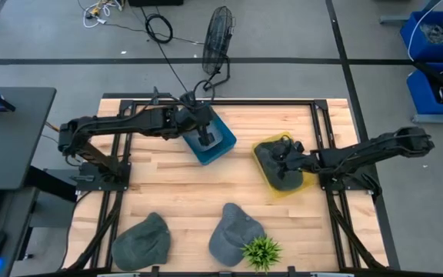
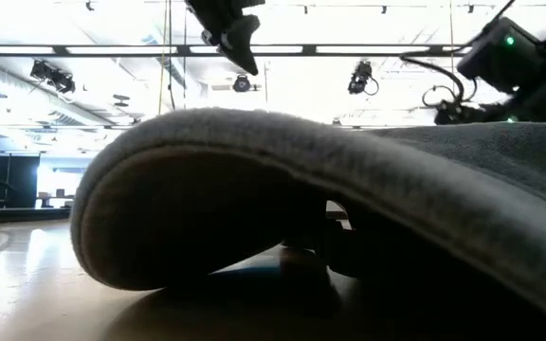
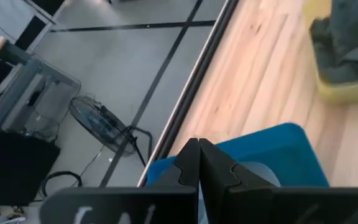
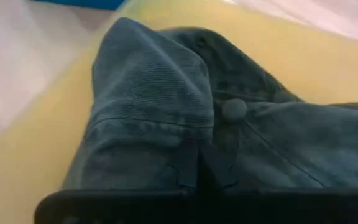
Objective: Pick & Place hat
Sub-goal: Put the right black cap into the yellow bin, then put the gray cap into the blue bin
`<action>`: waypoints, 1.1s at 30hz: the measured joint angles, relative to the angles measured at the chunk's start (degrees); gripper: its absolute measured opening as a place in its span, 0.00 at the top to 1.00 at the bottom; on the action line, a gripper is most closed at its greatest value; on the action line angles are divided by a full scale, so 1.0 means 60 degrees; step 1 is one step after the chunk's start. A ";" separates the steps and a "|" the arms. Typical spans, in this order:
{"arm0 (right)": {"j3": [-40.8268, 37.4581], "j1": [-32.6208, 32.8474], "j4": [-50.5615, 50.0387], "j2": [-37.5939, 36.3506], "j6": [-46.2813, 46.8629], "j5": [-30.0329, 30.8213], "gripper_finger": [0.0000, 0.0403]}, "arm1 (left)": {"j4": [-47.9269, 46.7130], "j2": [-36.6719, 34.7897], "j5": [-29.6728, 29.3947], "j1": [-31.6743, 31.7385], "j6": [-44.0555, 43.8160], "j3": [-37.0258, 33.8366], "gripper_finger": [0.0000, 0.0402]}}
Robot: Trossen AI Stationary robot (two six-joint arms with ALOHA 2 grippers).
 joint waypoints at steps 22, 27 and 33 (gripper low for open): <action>0.5290 -0.0080 -0.5573 0.0015 -0.2862 0.0069 0.97 | -0.1888 -0.1370 -0.0816 -0.0517 -0.1463 -0.0452 0.99; 0.5977 -0.0086 -0.5404 0.0004 -0.3753 0.0325 0.98 | -0.4015 -0.2271 -0.0825 -0.1145 -0.3121 -0.0696 0.99; 0.6014 -0.0101 -0.4209 0.0040 -0.5517 0.0358 0.97 | -0.2273 -0.3072 0.1001 -0.2340 -0.3409 -0.2790 0.99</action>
